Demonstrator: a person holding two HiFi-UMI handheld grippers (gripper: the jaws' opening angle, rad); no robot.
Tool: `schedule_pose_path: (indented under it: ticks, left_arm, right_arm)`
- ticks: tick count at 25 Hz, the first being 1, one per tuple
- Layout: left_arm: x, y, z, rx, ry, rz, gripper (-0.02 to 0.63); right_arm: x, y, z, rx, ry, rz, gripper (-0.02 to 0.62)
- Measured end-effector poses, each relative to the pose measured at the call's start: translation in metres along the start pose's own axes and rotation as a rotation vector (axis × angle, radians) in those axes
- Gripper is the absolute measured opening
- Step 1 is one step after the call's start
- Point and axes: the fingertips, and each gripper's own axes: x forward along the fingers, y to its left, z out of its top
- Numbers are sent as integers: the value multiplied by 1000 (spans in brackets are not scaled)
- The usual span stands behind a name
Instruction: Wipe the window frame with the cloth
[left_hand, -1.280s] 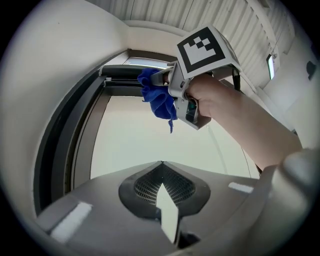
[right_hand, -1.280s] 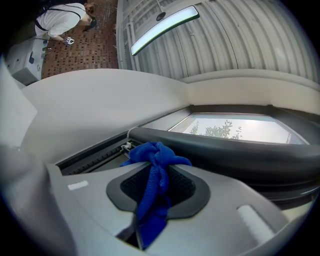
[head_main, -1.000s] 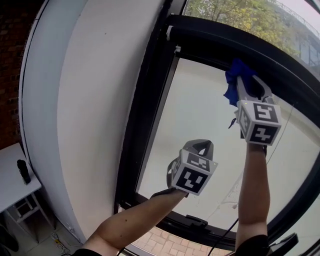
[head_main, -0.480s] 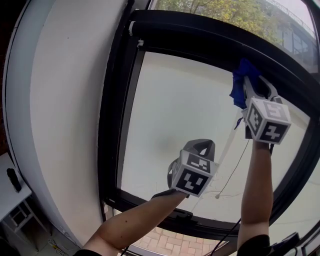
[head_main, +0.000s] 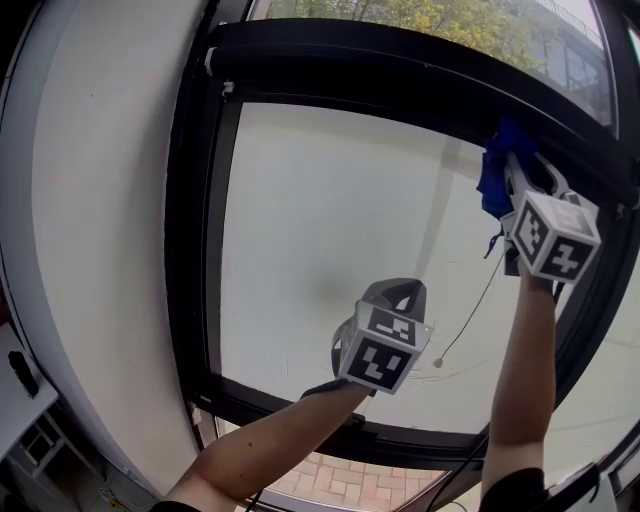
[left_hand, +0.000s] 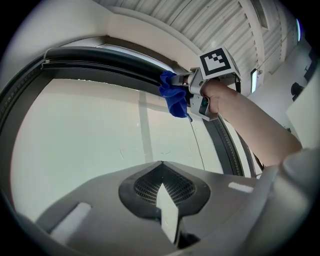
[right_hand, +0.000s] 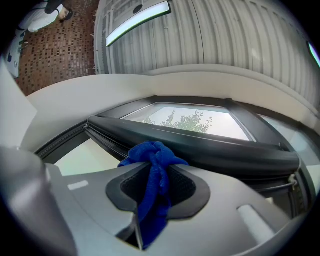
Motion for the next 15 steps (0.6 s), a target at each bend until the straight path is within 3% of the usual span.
schedule_pose_path:
  ticks: [15]
  left_arm:
    - [39,-69,2,-2,-3,-49,-8]
  right_arm:
    - [-45,-125,-31,-1,71,-115,101]
